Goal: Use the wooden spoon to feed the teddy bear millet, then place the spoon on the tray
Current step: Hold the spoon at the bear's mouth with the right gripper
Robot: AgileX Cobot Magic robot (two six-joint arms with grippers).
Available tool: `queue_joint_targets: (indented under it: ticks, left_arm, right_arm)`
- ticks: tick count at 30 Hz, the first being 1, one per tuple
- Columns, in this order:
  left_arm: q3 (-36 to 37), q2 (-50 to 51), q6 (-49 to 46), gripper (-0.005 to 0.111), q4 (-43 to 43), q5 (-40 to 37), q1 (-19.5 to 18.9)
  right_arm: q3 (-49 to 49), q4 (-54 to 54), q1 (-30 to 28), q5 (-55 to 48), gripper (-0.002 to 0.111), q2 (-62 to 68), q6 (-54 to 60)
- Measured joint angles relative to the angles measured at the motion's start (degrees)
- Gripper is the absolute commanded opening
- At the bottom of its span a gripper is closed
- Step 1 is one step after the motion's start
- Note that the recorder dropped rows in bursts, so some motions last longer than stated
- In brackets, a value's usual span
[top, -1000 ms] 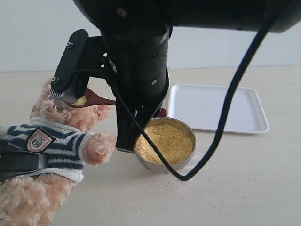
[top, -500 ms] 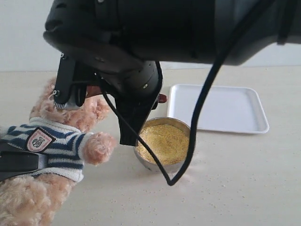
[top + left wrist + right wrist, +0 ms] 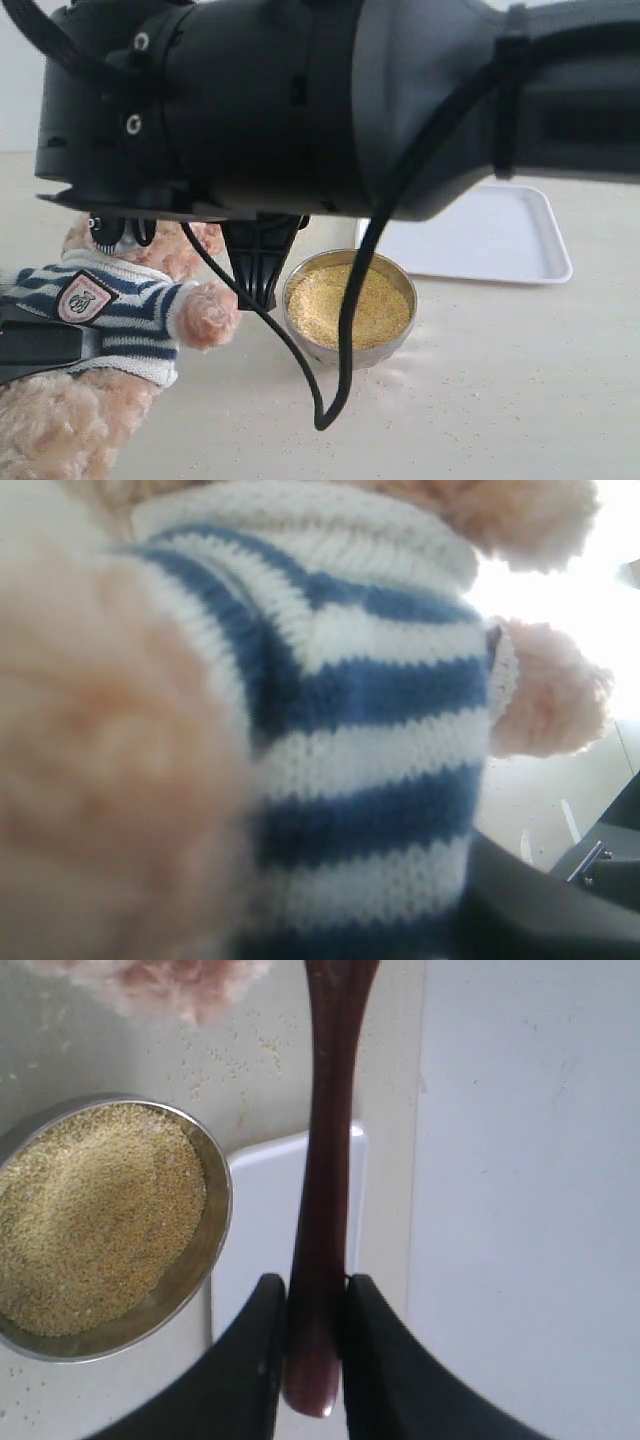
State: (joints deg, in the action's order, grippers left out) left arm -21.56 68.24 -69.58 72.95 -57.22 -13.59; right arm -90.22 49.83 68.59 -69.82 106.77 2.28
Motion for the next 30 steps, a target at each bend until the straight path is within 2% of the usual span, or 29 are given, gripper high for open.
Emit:
queue_joint_targets:
  ticks: [12,30]
  left_arm:
    - [0.0,0.0,0.0,0.005,0.0,0.0,0.0]
    - [0.0,0.0,0.0,0.005,0.0,0.0,0.0]
  right_arm:
    - [0.0,1.8,2.2,0.0,0.0,1.9,-1.6]
    - [5.9,15.1,3.8,0.1,0.0,1.9,-11.3]
